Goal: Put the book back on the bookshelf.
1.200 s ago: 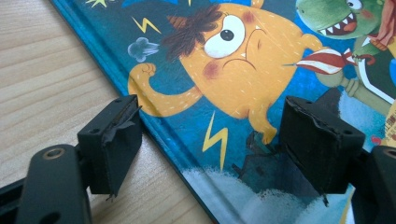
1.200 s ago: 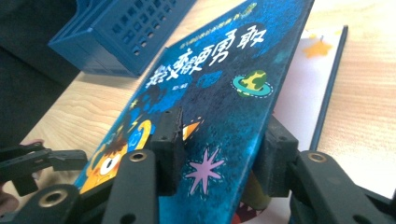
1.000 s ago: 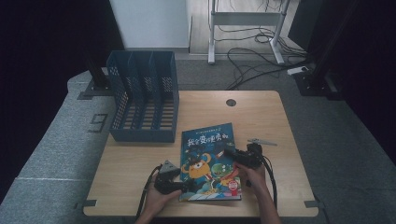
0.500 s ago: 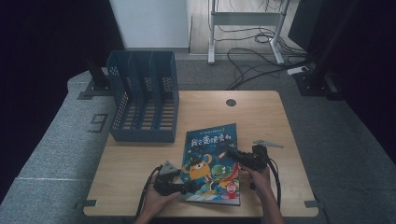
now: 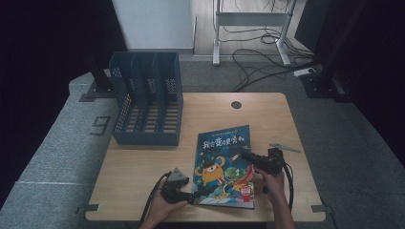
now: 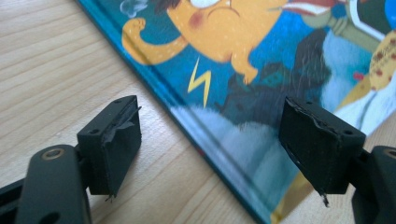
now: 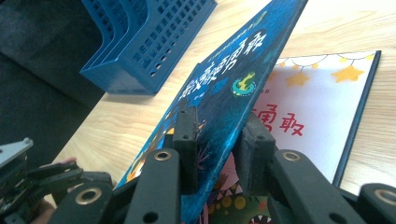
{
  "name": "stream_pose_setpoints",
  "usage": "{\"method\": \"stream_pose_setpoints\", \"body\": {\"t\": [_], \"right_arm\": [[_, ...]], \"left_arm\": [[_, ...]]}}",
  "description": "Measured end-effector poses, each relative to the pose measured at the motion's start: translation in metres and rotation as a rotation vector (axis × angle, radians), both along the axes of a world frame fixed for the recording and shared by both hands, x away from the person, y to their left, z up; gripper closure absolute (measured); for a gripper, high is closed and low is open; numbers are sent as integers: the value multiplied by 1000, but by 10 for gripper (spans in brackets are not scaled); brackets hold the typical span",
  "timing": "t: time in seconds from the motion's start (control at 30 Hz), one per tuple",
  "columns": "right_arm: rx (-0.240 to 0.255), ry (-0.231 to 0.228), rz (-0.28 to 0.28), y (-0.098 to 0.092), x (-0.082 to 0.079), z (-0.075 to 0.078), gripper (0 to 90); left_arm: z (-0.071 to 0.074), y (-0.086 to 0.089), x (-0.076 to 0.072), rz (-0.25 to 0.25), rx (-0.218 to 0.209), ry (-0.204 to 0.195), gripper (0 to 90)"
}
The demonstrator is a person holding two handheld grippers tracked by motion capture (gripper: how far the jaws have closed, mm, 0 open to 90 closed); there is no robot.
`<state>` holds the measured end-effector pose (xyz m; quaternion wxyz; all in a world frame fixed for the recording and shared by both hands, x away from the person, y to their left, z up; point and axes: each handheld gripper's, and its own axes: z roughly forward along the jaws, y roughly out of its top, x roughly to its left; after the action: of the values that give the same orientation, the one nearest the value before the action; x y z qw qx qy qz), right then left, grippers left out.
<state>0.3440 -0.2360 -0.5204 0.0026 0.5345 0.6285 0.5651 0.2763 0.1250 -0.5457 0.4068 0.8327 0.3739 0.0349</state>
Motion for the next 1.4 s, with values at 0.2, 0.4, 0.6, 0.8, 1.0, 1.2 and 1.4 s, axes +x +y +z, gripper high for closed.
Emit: {"method": "stream_pose_setpoints", "body": {"t": [0.2, 0.4, 0.6, 0.8, 1.0, 1.2, 1.4], "right_arm": [[-10, -6, -4, -3, -2, 2, 706], [-16, -4, -9, -3, -2, 2, 701], [-14, 13, -12, -6, 0, -3, 694], [-9, 23, -22, -9, 1, -5, 693], [-13, 17, -32, -11, -1, -4, 696], [-18, 15, -51, -16, -2, -1, 702], [-24, 9, -60, -15, -3, 2, 707]], "left_arm": [[0, -2, -1, -6, 1, 4, 204], [1, -3, -4, -22, 5, 10, 195], [1, -6, -8, -37, 17, 8, 184], [2, -10, -15, -61, 43, 3, 164], [3, -12, -19, -56, 55, -13, 164], [2, -17, -23, -72, 92, -31, 140], [2, -17, -22, -73, 89, -28, 132]]}}
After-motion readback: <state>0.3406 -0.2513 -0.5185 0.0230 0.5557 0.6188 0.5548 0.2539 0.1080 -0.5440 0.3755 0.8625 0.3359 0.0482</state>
